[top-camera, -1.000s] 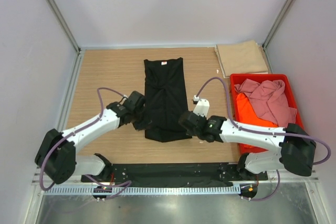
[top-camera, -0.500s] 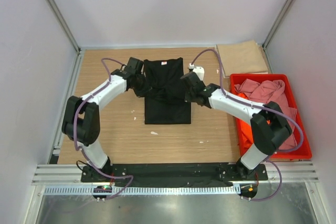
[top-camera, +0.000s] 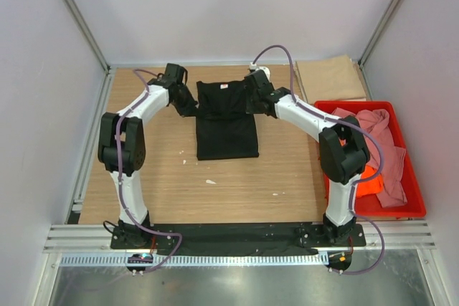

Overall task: Fold and stack the t-shirts
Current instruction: Fold the tshirt

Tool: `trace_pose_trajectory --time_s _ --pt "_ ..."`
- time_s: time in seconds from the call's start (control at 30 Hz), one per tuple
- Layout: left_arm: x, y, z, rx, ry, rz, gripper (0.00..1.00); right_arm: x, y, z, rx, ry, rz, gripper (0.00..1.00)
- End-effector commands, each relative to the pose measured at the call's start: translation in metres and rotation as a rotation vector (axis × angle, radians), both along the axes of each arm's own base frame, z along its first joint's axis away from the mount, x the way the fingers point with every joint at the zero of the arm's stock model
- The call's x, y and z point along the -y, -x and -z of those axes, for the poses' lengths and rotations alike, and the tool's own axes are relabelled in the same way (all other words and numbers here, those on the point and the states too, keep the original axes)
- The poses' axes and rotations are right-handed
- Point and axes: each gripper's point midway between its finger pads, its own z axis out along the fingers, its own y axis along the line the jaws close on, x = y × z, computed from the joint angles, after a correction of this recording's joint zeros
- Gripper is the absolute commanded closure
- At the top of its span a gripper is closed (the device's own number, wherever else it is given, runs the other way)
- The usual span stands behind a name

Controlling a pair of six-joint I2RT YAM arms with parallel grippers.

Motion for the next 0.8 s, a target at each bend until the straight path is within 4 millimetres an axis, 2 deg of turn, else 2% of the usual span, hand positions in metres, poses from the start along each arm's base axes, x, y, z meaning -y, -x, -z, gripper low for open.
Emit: trace_pose_trajectory --time_s 0.0,0.13,0.2,0.23,0.27,0.3,0.33,0.37,0.43,0.5,0.53,0.6,0.63,0.67,0.77 --pt "0.0 -0.013 -0.004 0.016 0.017 0.02 1.0 -0.005 -0.015 -0.008 0.018 -0.005 -0.036 0.99" --pt "-0.001 -0.02 0.008 -0.004 0.011 0.032 1.0 -0.005 -0.025 0.004 -0.004 -0.007 -0.044 0.98" --pt "0.001 -0.022 0.013 -0.02 0.017 0.047 0.99 -0.007 -0.028 0.013 -0.027 -0.011 -0.05 0.94" --pt "0.001 -0.022 0.014 -0.021 0.014 0.051 0.93 -0.007 -0.029 0.017 -0.037 -0.013 -0.051 0.93" --pt "-0.001 -0.022 0.014 -0.025 0.007 0.052 0.91 -0.006 -0.034 0.015 -0.03 -0.018 -0.051 0.92" --pt "-0.007 -0.026 0.012 -0.016 -0.018 0.042 0.89 -0.007 -0.035 0.021 -0.041 -0.011 -0.052 0.9" --pt "-0.01 -0.027 0.01 -0.01 -0.031 0.04 0.8 -0.005 -0.037 0.02 -0.042 -0.006 -0.047 0.88" --pt "-0.013 -0.028 0.006 -0.003 -0.047 0.036 0.73 -0.004 -0.044 0.011 -0.026 -0.007 -0.034 0.78" --pt "-0.021 -0.031 -0.007 0.035 -0.086 0.029 0.63 0.002 -0.042 0.011 -0.06 0.009 -0.012 0.75" --pt "-0.025 -0.03 -0.016 0.062 -0.108 0.021 0.61 0.004 -0.039 0.004 -0.067 -0.001 -0.001 0.75" --pt "-0.026 -0.021 -0.019 0.068 -0.113 0.024 0.61 0.002 -0.036 -0.003 -0.062 -0.027 0.006 0.74" --pt "-0.017 -0.018 -0.025 0.112 -0.102 0.042 0.62 -0.001 -0.027 0.0 -0.083 -0.064 0.003 0.75" --pt "-0.016 -0.008 -0.016 0.092 -0.108 0.05 0.65 -0.003 -0.024 -0.001 -0.088 -0.087 0.01 0.76" --pt "-0.012 -0.006 -0.023 0.119 -0.099 0.057 0.67 -0.003 -0.017 0.001 -0.101 -0.1 0.009 0.78" --pt "-0.004 0.011 -0.009 0.094 -0.094 0.087 0.76 -0.005 -0.006 0.007 -0.118 -0.134 0.012 0.85"
